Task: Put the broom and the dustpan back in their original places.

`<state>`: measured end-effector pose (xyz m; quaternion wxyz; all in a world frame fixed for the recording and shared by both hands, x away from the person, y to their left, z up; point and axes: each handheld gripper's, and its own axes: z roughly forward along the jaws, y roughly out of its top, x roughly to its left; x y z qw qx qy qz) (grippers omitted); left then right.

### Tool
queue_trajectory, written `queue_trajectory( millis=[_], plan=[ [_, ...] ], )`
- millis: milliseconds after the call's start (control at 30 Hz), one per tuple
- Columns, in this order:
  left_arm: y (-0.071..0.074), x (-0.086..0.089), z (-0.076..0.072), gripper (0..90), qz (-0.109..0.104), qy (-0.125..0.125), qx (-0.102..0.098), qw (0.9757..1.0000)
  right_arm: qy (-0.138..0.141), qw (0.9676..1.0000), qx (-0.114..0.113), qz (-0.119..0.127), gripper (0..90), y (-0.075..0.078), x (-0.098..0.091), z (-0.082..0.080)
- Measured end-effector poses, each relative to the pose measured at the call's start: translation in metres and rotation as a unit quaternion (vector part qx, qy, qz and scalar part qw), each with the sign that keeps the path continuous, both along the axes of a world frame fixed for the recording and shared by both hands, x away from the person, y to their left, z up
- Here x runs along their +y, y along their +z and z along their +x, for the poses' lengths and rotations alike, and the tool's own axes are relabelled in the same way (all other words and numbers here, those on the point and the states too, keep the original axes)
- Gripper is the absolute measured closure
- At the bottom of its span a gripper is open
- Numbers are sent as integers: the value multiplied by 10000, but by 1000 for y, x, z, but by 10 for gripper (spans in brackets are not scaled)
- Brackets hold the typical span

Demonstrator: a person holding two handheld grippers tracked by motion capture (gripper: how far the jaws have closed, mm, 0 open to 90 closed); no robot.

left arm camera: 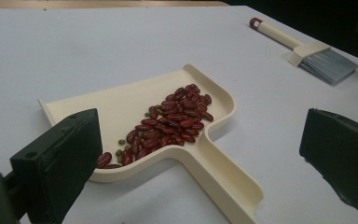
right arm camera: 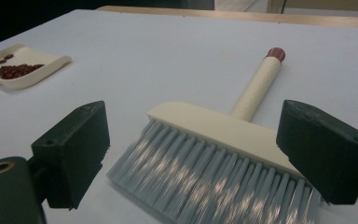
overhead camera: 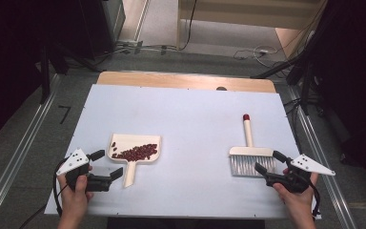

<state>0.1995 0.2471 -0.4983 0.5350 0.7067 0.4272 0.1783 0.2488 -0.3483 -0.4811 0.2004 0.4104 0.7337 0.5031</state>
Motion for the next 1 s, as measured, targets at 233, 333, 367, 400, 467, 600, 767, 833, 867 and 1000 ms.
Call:
queue_trajectory(
  millis=[233, 333, 367, 400, 467, 600, 767, 833, 867, 1000],
  plan=[
    [-1, 1, -1, 0, 28, 40, -88, 9999, 58, 9999, -7, 117, 12, -9, -11, -15],
    [-3, 4, -2, 0, 35, 84, -100, 9999, 31, 10000, -46, 3, 0, -12, -17, -20],
    [-4, 5, -2, 0, 22, 110, -110, 9999, 16, 10000, -65, 7, 0, -13, -20, -20],
    [-5, 6, -1, 0, 27, 131, -108, 9999, -4, 10000, -56, 60, 0, -14, -24, -20],
    [-7, 8, 0, 0, 14, 148, -110, 9998, -56, 9999, -28, 148, 0, -16, -32, -18],
    [-11, 14, 2, 0, 16, 236, -108, 9997, -257, 9993, -19, 264, 0, -19, -50, -13],
    [-13, 20, 3, 0, -74, 327, -132, 9994, -360, 9988, -8, 335, 0, -21, -59, -10],
    [-13, 19, 3, 0, -35, 337, -126, 9993, -343, 9989, 11, 316, 0, -22, -59, -9],
    [-13, 18, 3, 0, -30, 346, -127, 9993, -356, 9989, 19, 299, 0, -23, -58, -9],
    [-14, 16, 3, 0, 33, 373, -77, 9993, -476, 9987, 161, 63, 0, -24, -53, -7]
  ],
)
